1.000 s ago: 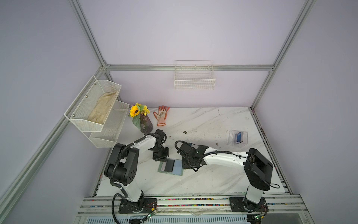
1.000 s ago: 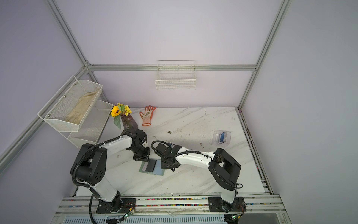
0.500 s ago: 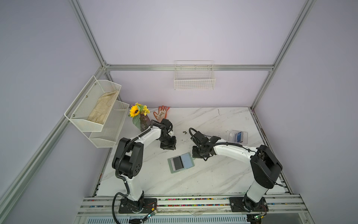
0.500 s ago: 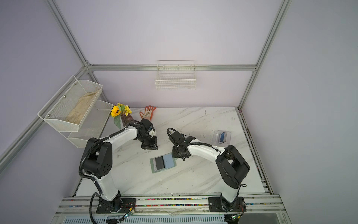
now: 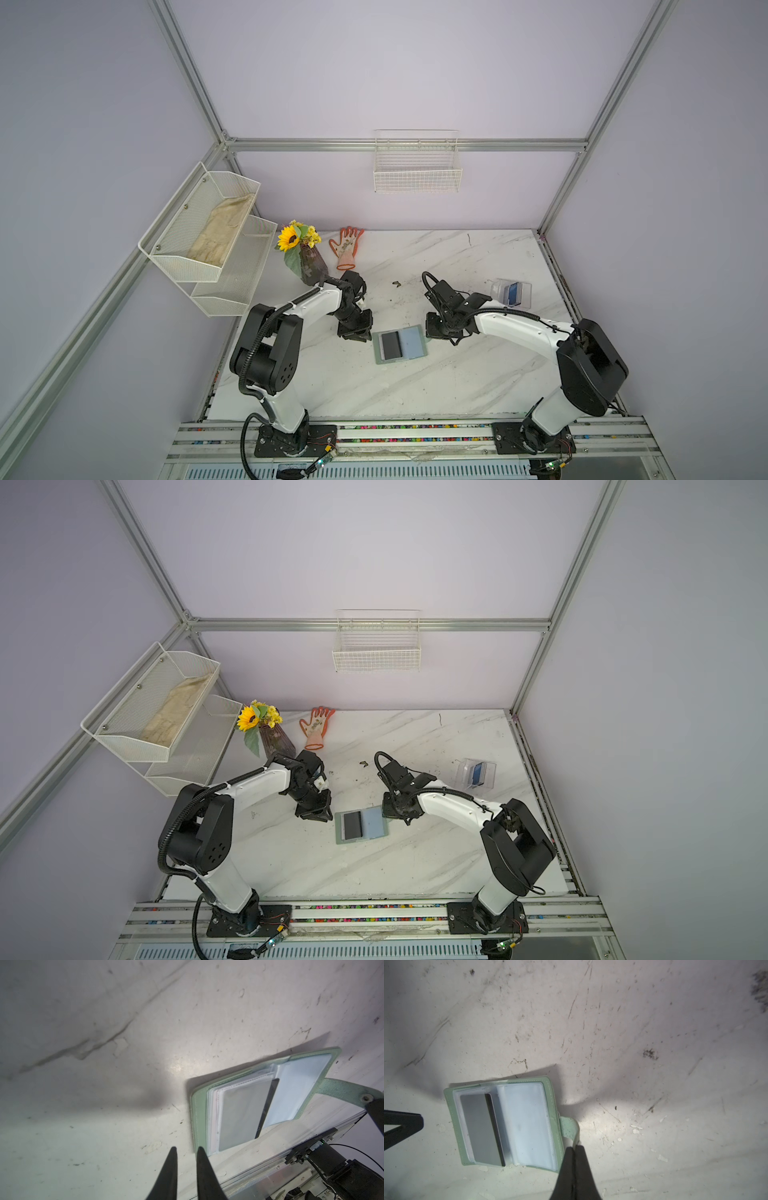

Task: Insert credit cards into a card holder
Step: Move the storage box to the center of the board.

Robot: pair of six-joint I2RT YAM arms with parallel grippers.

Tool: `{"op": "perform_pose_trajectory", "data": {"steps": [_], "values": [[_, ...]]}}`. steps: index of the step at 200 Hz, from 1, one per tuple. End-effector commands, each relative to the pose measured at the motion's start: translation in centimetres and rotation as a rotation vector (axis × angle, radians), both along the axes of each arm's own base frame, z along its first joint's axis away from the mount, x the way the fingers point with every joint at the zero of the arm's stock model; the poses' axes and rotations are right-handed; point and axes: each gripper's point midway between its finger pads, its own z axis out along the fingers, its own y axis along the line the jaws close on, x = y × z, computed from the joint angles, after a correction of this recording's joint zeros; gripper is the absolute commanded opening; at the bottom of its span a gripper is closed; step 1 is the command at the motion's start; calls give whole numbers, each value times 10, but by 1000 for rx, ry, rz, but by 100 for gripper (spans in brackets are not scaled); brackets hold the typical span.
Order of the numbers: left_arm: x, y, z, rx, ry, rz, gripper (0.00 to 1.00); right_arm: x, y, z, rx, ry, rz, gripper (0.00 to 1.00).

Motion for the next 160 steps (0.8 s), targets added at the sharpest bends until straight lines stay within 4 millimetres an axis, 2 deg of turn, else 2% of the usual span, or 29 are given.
{"op": "perform_pose_trajectory", "data": {"steps": [1, 15, 33, 59, 80, 100, 120, 160], "values": [[-4, -17, 3, -38, -7, -19, 19, -2, -5, 1, 11, -2, -26, 2], [-10, -19, 2, -33, -3, -30, 20, -5, -7, 1, 14, 1, -34, 2], [-16, -11, -5, 2, 6, -23, 23, -8, -9, 2, 25, -1, -38, 2], [-24, -4, -17, 37, 38, -20, 23, -9, -10, 2, 24, 1, -44, 1], [-28, 3, -19, 68, 30, -17, 23, -10, -12, 3, 18, 0, -54, 2], [-26, 11, -28, 112, 30, -8, 22, -10, -12, 1, 19, 2, -53, 2], [-23, 6, -37, 103, 51, -18, 20, -11, -11, -1, 24, 6, -45, 2], [-5, -6, -30, 58, -8, -19, 20, -10, -11, -1, 19, 5, -45, 1]]}}
